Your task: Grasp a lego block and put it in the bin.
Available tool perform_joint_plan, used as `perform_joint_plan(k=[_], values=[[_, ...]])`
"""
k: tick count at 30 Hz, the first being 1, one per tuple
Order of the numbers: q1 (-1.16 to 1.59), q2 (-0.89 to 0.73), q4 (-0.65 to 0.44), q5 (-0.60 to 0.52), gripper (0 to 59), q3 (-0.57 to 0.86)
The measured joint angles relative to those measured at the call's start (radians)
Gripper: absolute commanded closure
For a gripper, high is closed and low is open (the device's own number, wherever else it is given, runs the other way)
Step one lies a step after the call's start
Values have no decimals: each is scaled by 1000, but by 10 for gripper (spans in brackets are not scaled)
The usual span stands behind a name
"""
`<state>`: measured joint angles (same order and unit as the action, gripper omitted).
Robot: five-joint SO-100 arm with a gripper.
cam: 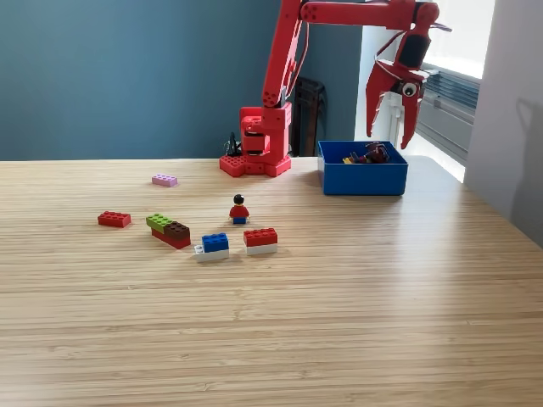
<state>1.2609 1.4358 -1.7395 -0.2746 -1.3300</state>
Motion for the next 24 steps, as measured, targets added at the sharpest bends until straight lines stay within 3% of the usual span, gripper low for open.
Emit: perform_joint_plan(k=[8, 15, 17, 24], values=[[-9, 101, 0, 17, 317, 11], [-230, 106, 0, -6, 513, 117], [-339, 109, 3, -14, 544, 133], [-640, 109, 6, 46, 548, 140]])
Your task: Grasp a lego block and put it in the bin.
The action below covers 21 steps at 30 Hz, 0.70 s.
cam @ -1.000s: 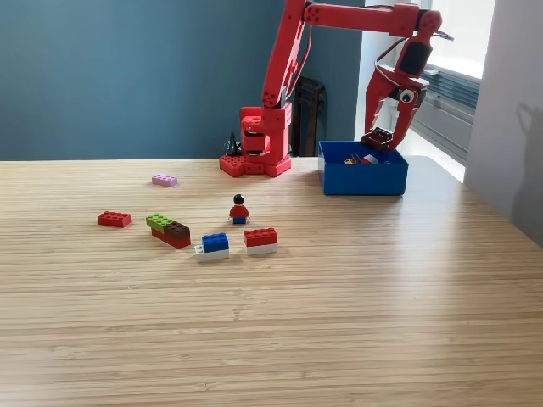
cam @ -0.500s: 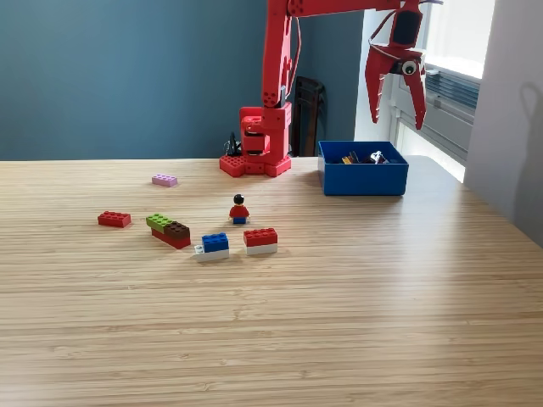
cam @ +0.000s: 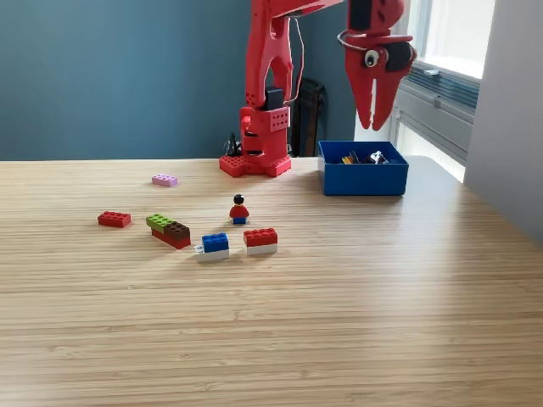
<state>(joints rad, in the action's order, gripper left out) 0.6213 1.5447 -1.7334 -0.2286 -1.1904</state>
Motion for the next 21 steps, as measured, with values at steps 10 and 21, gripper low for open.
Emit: perform_joint_plan(k=[10, 21], values=[[-394, 0, 49, 129, 548, 0], [-488, 0, 114, 166, 545, -64]])
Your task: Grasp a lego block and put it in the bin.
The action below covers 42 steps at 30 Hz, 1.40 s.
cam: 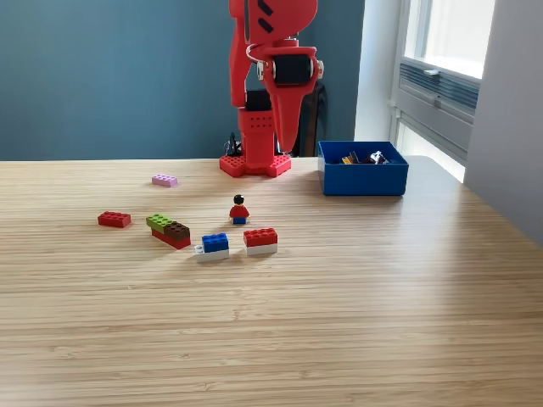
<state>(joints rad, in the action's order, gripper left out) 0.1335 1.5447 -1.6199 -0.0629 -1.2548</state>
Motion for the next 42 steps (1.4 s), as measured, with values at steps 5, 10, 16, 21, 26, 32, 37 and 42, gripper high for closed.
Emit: perform_joint_plan(k=[5, 10, 16, 21, 26, 32, 37, 42], values=[[0, 0, 29, 0, 545, -18], [-2, 0, 49, 0, 545, -18], [-29, 0, 81, 5, 545, -18], [-87, 0, 112, 15, 545, -61], [-195, 0, 146, 12, 480, -97], [-354, 0, 235, 25, 425, -186], [-472, 0, 288, 48, 407, -222], [-551, 0, 316, 41, 384, -259]])
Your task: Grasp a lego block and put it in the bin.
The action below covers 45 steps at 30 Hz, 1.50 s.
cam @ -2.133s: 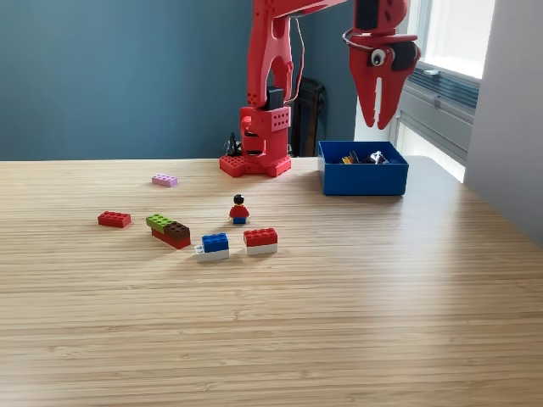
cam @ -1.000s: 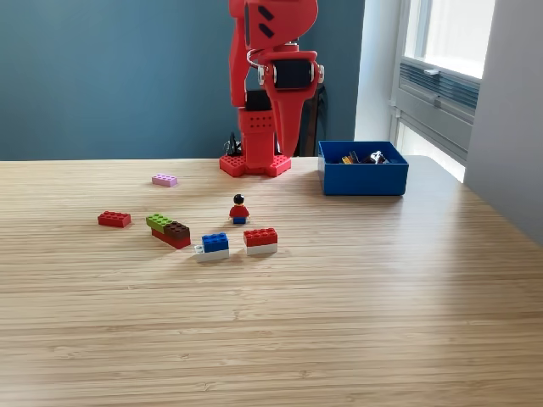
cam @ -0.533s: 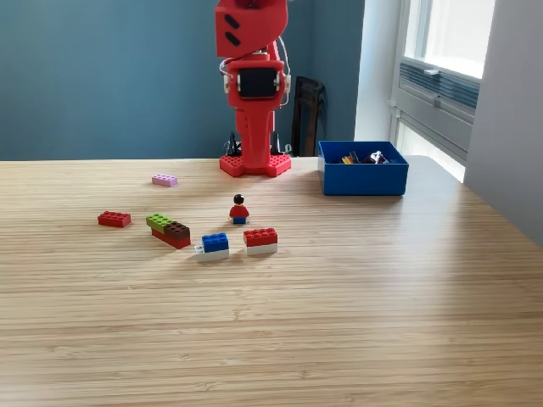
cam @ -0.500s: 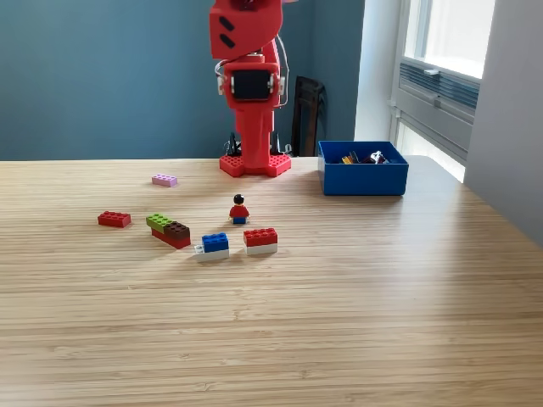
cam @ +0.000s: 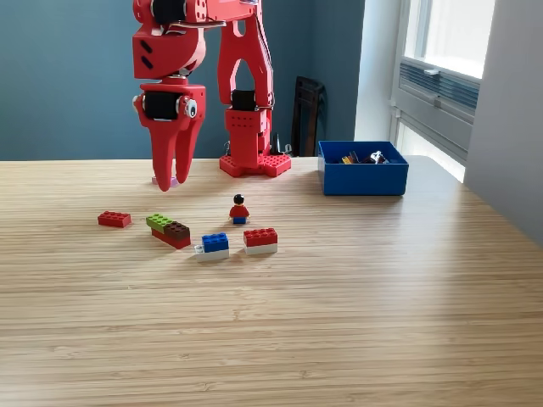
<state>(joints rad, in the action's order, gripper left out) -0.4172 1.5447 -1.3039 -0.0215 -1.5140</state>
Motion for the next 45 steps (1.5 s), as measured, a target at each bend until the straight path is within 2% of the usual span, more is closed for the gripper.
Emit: perform_joint_plan(k=[13, 21, 29, 35, 37, 40, 45], values=[[-18, 0, 129, -100, 393, -127], [15, -5, 183, -164, 399, -158], [34, -169, 219, -190, 399, -160], [29, -224, 224, -198, 405, -137], [12, -229, 224, -198, 429, -120], [-2, -230, 222, -198, 571, -104], [-6, -230, 221, -221, 585, -101]])
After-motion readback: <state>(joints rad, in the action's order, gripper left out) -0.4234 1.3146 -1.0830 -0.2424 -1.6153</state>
